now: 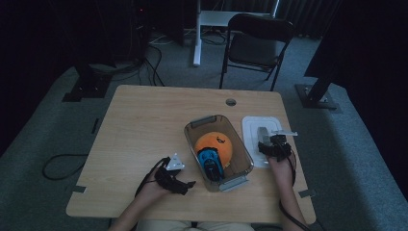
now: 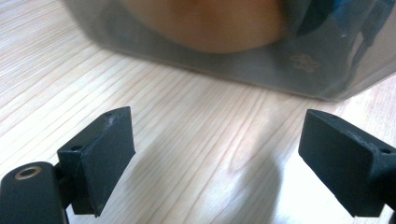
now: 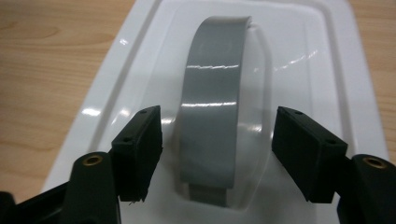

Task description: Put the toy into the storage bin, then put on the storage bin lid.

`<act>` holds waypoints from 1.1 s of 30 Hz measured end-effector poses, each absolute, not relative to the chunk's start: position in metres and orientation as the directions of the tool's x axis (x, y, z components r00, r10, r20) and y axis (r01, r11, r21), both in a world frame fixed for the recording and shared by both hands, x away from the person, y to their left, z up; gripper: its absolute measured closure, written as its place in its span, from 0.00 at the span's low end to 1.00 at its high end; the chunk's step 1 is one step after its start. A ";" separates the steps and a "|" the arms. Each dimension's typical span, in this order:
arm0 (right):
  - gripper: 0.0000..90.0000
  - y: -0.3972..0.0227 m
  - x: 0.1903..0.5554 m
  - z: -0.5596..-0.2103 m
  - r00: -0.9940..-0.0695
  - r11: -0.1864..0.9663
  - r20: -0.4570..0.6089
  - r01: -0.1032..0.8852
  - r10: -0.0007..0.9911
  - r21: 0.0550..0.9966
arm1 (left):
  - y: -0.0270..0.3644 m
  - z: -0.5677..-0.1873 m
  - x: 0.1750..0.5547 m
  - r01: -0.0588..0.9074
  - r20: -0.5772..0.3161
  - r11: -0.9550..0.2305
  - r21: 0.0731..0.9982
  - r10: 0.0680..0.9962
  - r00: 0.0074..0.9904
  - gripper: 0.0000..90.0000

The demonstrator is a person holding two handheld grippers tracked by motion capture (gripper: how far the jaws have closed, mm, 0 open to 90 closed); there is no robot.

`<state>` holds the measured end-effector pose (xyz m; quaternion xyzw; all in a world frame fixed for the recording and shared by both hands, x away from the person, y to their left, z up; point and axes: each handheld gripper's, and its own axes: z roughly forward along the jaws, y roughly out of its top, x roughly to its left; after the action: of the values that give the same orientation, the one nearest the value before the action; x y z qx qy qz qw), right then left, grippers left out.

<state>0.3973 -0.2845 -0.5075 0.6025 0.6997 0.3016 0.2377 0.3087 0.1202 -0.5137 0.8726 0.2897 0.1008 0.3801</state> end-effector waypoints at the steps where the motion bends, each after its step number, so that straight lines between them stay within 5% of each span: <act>1: 0.44 -0.284 0.397 -0.508 -0.148 0.091 0.019 0.696 0.989 0.712 | 0.123 -0.513 0.309 0.429 -0.039 -0.543 0.722 0.587 0.809 0.13; 10: 0.48 -0.286 0.400 -0.508 -0.115 0.080 0.001 0.694 0.993 0.715 | 0.137 -0.511 0.308 0.437 -0.037 -0.516 0.737 0.614 0.788 0.13; 15: 0.74 -0.284 0.401 -0.508 -0.152 0.104 0.004 0.696 0.988 0.710 | 0.142 -0.511 0.307 0.440 -0.033 -0.510 0.739 0.625 0.780 0.13; 33: 0.75 -0.288 0.372 -0.464 -0.157 0.104 -0.005 0.627 0.988 0.772 | 0.154 -0.517 0.312 0.477 -0.046 -0.495 0.726 0.658 0.752 0.13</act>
<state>0.3717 -0.2883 -0.4636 0.5863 0.6886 0.3230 0.2789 0.3116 0.1537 -0.5166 0.8563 0.3313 0.1195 0.3776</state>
